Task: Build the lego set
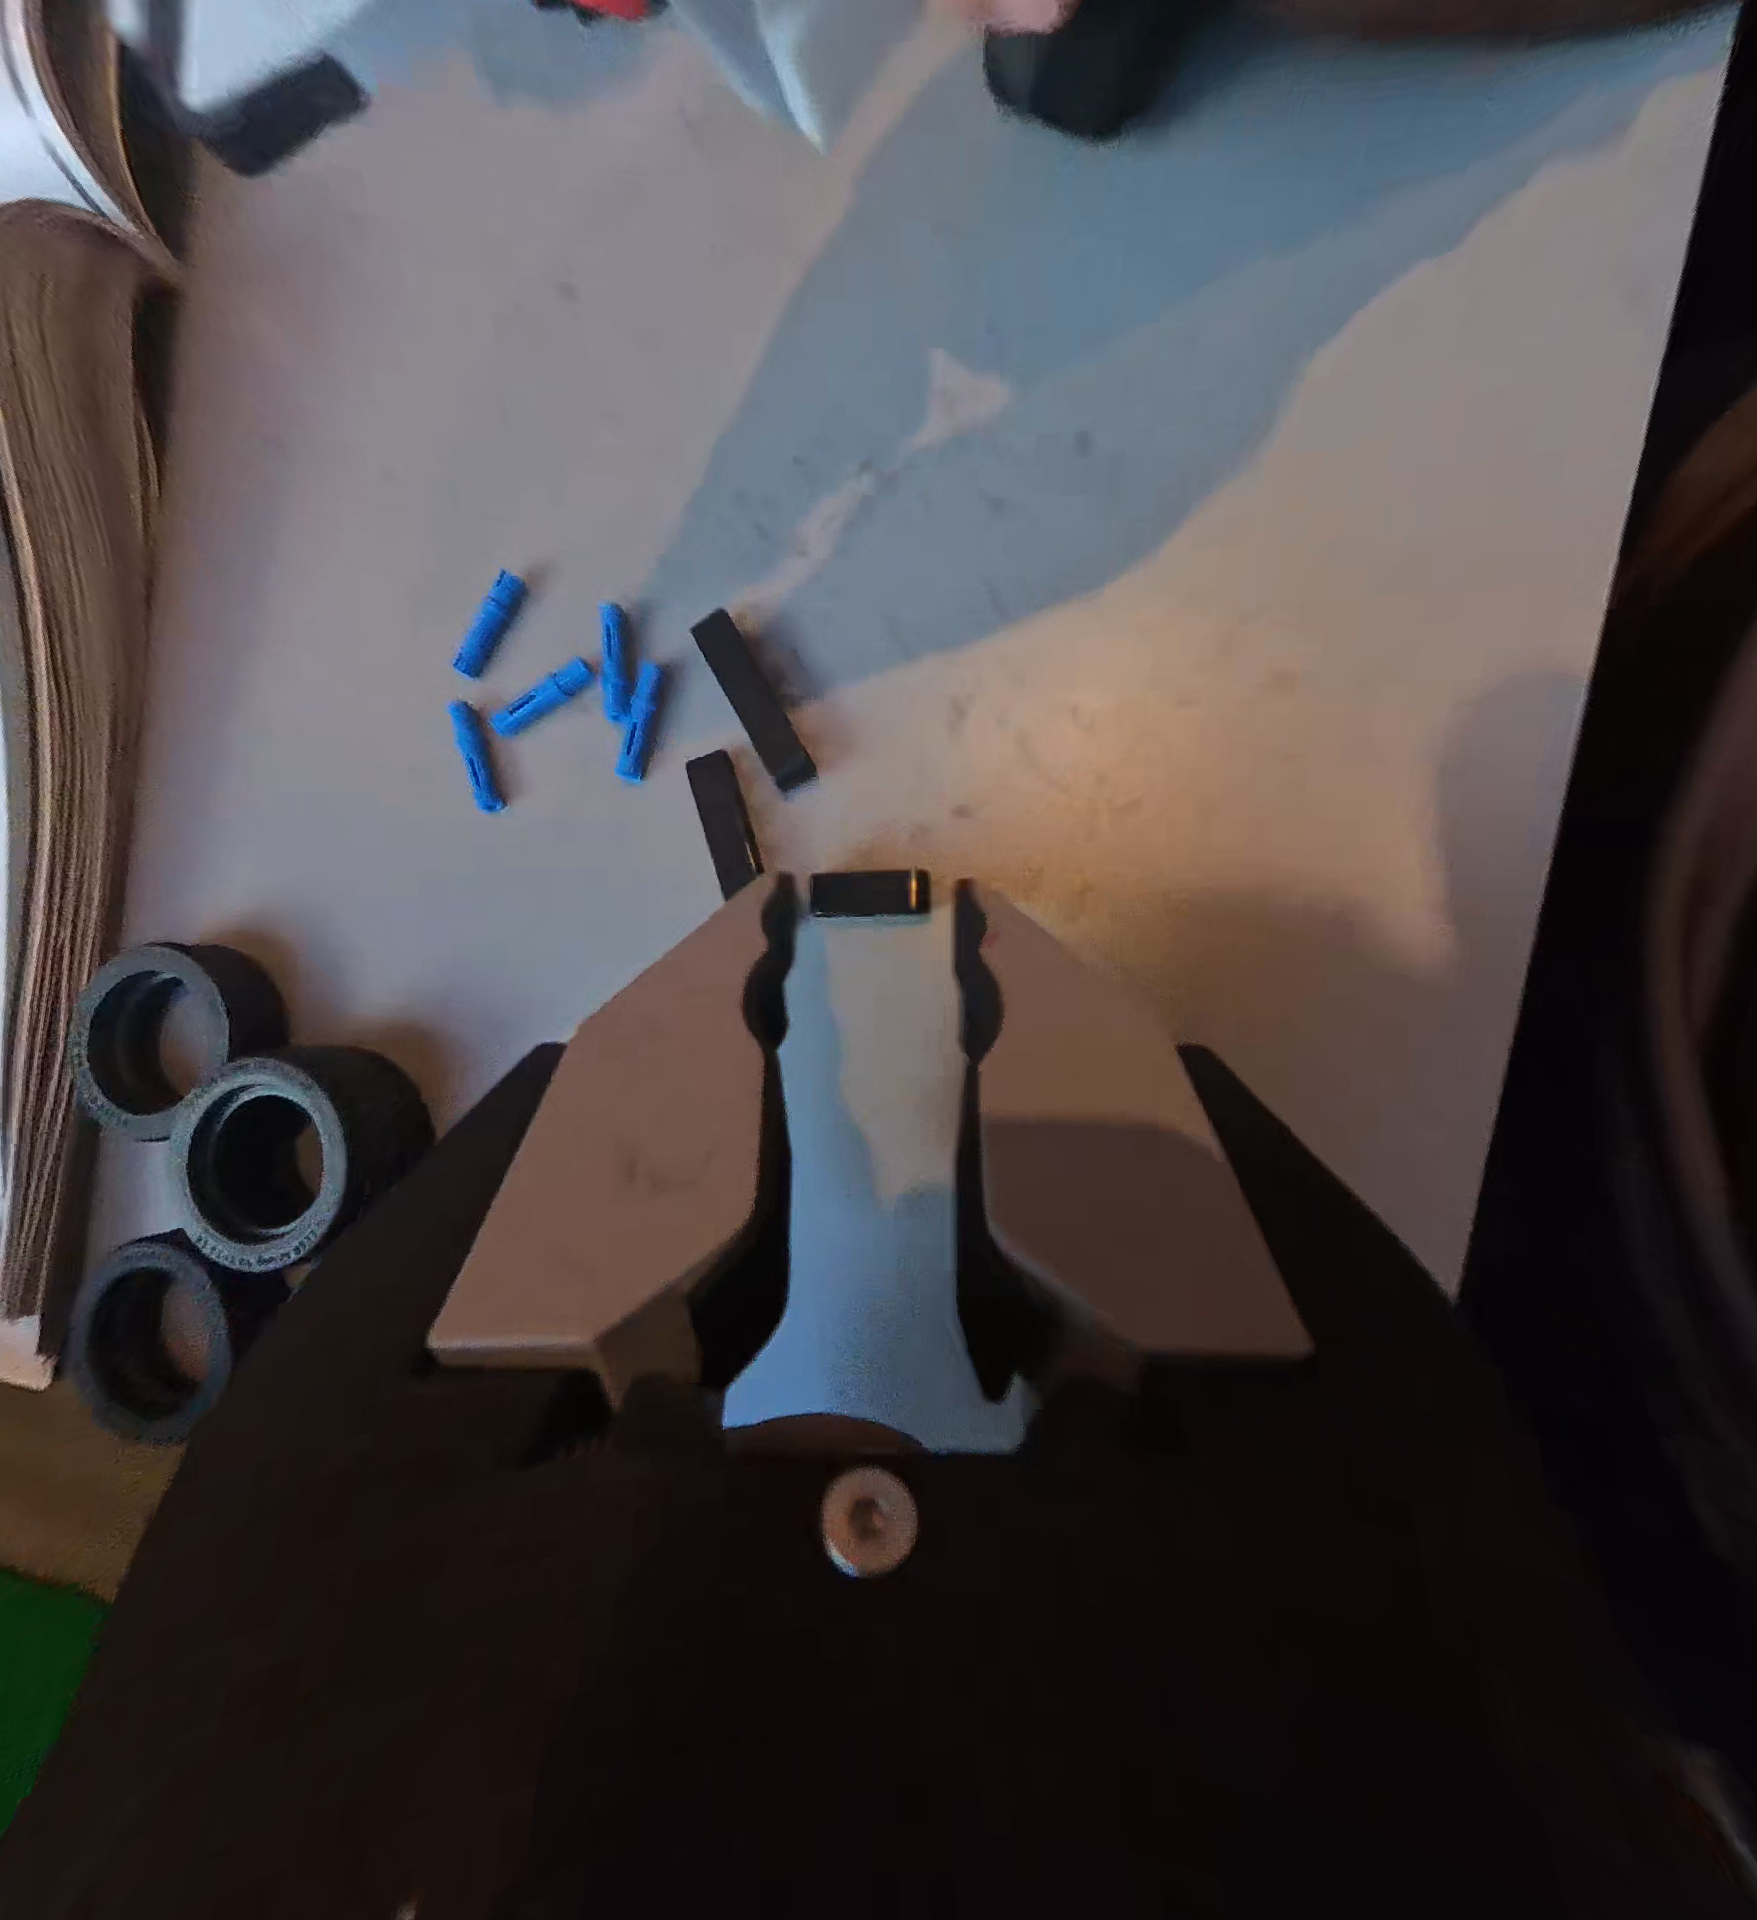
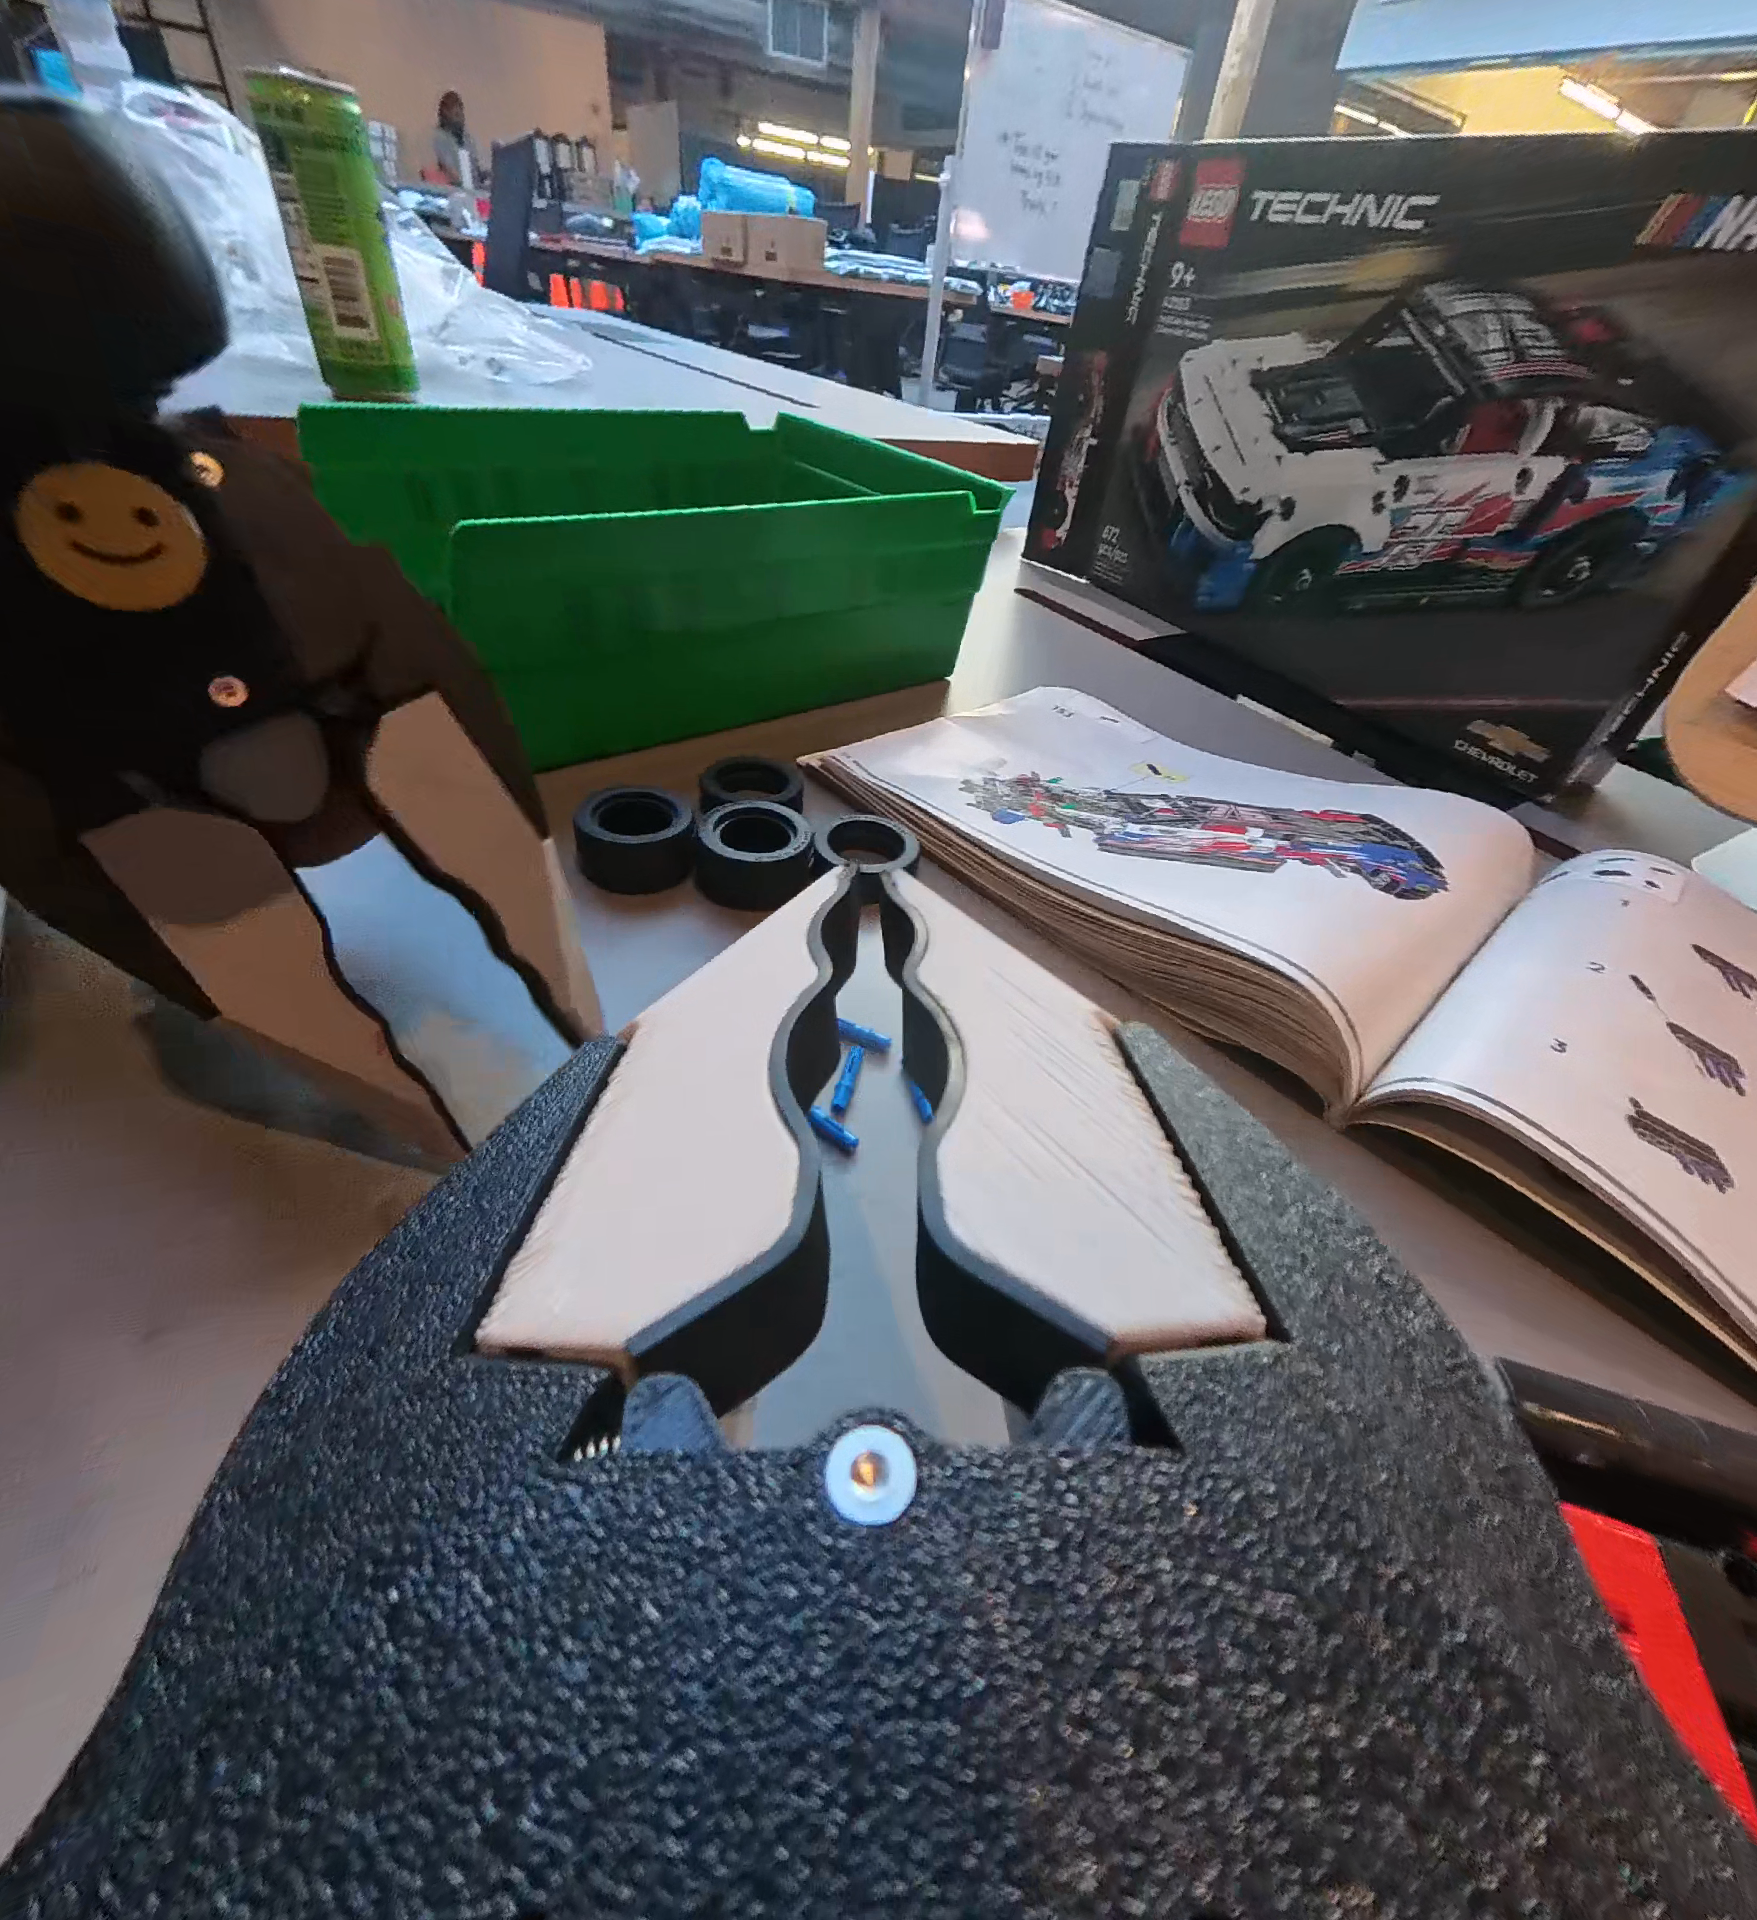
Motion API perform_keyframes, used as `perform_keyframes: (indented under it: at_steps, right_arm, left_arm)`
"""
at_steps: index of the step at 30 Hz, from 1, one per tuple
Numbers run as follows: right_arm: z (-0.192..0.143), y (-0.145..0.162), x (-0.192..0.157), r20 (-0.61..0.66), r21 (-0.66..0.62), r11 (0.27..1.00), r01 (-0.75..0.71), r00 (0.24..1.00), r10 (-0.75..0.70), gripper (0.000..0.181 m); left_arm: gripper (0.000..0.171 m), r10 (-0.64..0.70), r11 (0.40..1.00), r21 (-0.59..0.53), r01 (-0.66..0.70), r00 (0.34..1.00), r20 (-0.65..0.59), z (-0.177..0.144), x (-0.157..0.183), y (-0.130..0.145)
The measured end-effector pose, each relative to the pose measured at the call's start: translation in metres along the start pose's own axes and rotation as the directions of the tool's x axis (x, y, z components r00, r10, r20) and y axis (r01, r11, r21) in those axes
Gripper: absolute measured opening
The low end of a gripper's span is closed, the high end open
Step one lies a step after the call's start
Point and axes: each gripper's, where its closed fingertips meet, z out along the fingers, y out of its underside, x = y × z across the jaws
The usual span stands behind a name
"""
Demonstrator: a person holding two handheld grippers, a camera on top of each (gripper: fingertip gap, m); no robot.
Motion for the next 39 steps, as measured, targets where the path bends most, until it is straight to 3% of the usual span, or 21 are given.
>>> perform_keyframes:
  at_steps: [6,10,13,14,16,17,19,22,24,25,26,28,35,39]
  right_arm:
    - [0.004,0.006,-0.014,0.049,-0.043,0.998,0.054,0.997,-0.051,0.004]
    - [0.010,0.016,-0.025,0.077,-0.101,0.987,0.127,0.990,-0.119,0.008]
    - [0.014,0.020,-0.030,0.082,-0.126,0.977,0.173,0.983,-0.163,0.009]
    - [0.016,0.020,-0.030,0.079,-0.130,0.976,0.177,0.983,-0.168,0.009]
    - [0.018,0.019,-0.031,0.071,-0.130,0.977,0.171,0.984,-0.163,0.010]
    - [0.020,0.018,-0.031,0.068,-0.130,0.979,0.160,0.986,-0.152,0.011]
    - [0.025,0.016,-0.035,0.077,-0.131,0.983,0.125,0.990,-0.116,0.012]
    - [0.039,0.014,-0.044,0.109,-0.144,0.987,0.078,0.992,-0.062,0.014]
    - [0.052,0.009,-0.052,0.144,-0.145,0.988,0.053,0.989,-0.032,0.014]
    - [0.059,0.006,-0.056,0.166,-0.149,0.988,0.042,0.986,-0.017,0.016]
    - [0.067,0.003,-0.061,0.195,-0.161,0.986,0.030,0.981,0.002,0.019]
    - [0.082,-0.002,-0.073,0.268,-0.192,0.981,0.007,0.962,0.046,0.021]
    - [0.143,-0.026,-0.083,0.358,-0.289,0.956,-0.049,0.921,0.156,0.040]
    - [0.161,-0.020,-0.107,0.421,-0.370,0.928,-0.039,0.884,0.205,0.022]
  left_arm:
    - [0.037,-0.078,0.989,0.127,0.075,0.997,0.021,-0.031,-0.010,-0.013]
    - [0.038,-0.212,0.951,0.267,0.159,0.960,0.183,-0.095,-0.051,-0.003]
    - [0.033,-0.488,0.841,0.418,0.343,0.813,0.317,-0.164,-0.108,0.031]
    - [0.038,-0.580,0.779,0.462,0.425,0.768,0.271,-0.179,-0.117,0.043]
    - [0.058,-0.680,0.657,0.496,0.568,0.731,0.062,-0.188,-0.112,0.055]
    - [0.062,-0.699,0.631,0.477,0.612,0.715,0.008,-0.183,-0.108,0.061]
    - [0.062,-0.697,0.667,0.428,0.610,0.713,0.071,-0.163,-0.103,0.075]
    - [0.055,-0.685,0.694,0.421,0.584,0.715,0.140,-0.133,-0.093,0.072]
    - [0.025,-0.613,0.768,0.375,0.519,0.765,0.198,-0.122,-0.079,0.073]
    - [0.020,-0.573,0.789,0.359,0.499,0.808,0.137,-0.120,-0.063,0.067]
    - [0.014,-0.556,0.780,0.386,0.492,0.829,0.066,-0.125,-0.051,0.059]
    - [0.031,-0.556,0.745,0.459,0.484,0.831,0.026,-0.141,-0.045,0.057]
    - [0.035,-0.659,0.696,0.522,0.493,0.727,0.192,-0.190,-0.072,0.125]
    - [0.035,-0.667,0.721,0.523,0.455,0.660,0.346,-0.228,-0.089,0.157]
